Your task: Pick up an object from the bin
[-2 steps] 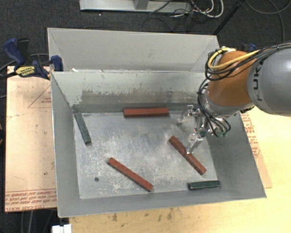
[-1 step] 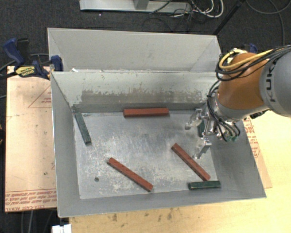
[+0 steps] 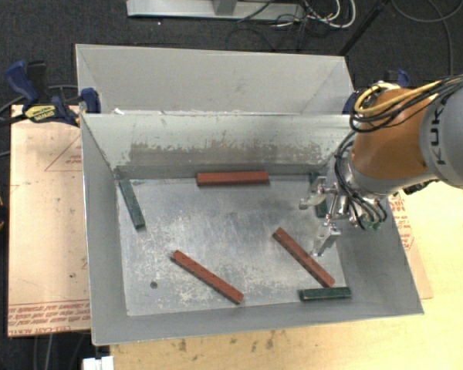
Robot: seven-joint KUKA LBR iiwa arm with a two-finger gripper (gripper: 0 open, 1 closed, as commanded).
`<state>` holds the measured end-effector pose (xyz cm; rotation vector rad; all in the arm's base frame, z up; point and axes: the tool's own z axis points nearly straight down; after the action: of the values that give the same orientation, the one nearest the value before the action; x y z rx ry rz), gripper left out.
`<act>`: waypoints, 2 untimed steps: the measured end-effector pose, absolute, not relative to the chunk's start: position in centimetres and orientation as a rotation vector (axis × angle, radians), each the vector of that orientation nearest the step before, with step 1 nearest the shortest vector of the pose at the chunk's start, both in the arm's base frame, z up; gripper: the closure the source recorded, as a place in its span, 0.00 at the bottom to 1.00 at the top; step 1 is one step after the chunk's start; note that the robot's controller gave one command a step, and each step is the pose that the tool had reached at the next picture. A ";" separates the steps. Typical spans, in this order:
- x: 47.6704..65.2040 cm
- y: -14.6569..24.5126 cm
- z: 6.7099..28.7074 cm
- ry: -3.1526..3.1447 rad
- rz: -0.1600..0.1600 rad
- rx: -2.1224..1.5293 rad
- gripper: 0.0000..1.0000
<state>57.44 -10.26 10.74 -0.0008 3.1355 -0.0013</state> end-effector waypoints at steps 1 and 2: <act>56.2 -9.5 8.0 3.138 -0.001 0.026 0.00; 56.4 -9.6 8.4 3.132 -0.004 0.039 1.00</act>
Offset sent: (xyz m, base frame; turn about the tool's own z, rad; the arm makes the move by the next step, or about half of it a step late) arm -0.0479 0.0115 -0.0374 0.1398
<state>56.43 -9.63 8.38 0.0386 3.1324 -0.0038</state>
